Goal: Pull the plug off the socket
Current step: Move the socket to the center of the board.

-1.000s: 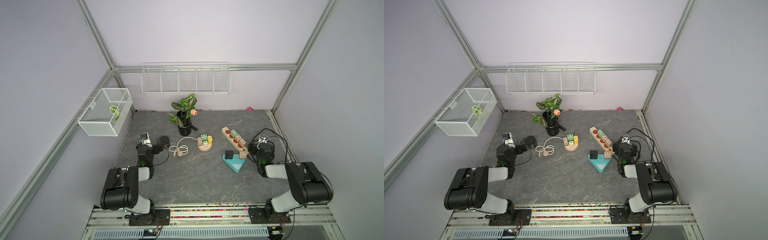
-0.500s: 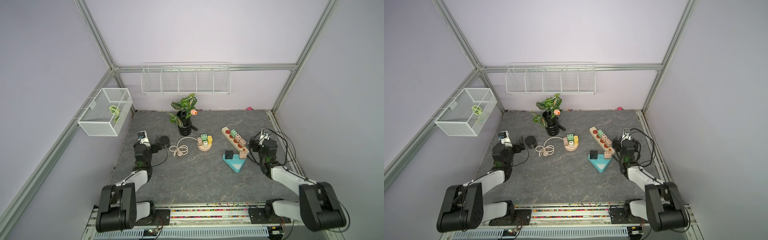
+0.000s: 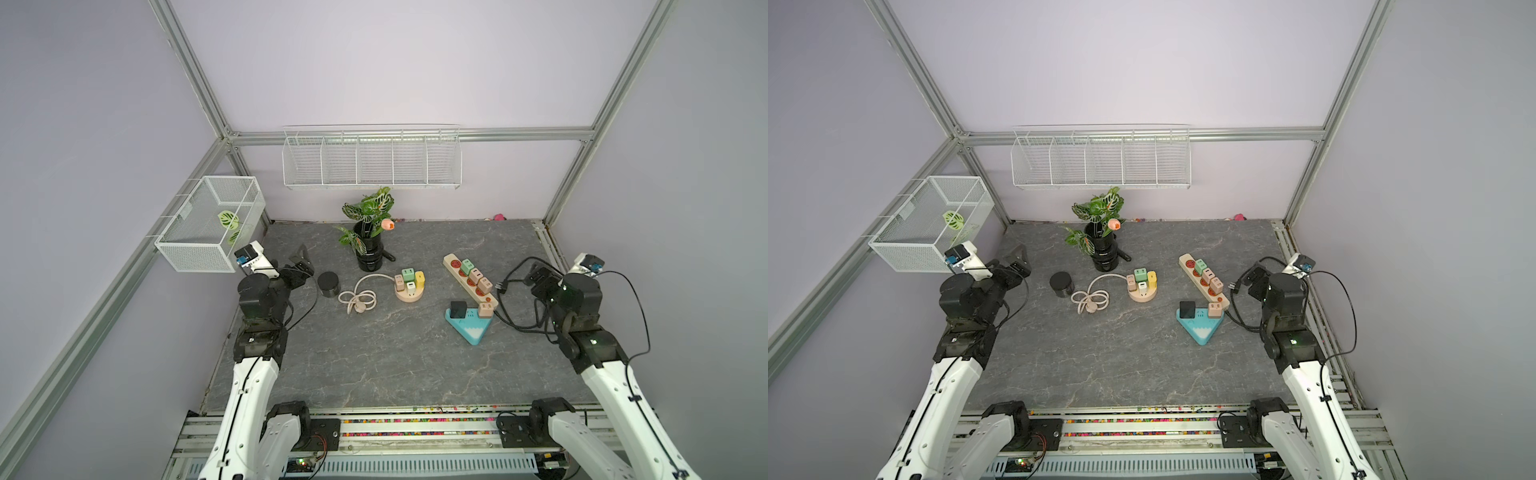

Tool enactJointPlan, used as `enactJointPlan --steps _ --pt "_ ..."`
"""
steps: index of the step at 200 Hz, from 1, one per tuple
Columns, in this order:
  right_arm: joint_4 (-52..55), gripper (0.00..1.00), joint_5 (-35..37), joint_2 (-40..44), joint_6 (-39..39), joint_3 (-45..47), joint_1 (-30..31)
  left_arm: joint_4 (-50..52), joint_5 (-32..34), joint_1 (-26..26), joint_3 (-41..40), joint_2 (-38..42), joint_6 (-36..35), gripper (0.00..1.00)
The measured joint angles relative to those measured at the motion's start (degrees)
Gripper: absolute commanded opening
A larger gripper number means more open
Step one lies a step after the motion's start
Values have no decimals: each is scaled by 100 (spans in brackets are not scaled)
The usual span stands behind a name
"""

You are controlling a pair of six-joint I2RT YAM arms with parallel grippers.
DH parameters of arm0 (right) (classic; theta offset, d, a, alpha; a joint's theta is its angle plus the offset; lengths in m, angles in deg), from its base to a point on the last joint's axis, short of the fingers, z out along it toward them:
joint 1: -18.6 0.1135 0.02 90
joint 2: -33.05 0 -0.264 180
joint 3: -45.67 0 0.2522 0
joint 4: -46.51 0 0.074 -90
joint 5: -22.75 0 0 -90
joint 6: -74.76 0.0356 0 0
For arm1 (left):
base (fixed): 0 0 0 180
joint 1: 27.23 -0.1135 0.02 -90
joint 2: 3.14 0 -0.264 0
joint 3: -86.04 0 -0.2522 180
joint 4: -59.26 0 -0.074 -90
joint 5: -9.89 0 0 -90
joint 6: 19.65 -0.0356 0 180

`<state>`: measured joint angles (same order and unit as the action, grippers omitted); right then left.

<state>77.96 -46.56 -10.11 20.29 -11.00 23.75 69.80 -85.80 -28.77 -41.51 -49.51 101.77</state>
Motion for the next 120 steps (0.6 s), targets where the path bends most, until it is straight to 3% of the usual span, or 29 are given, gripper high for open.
enactJointPlan --steps 28,60,94,120 --pt "437 99 -564 358 181 273 -37 46 -754 0 -442 177 614 100" --pt "619 99 -1565 153 546 621 -7 291 -1668 164 -481 -363 745 97" --pt "868 97 -2044 -481 935 841 560 297 -1965 1303 -573 -675 595 97" --pt "761 83 -2468 -809 1132 949 776 109 -2031 1976 -662 -752 361 97"
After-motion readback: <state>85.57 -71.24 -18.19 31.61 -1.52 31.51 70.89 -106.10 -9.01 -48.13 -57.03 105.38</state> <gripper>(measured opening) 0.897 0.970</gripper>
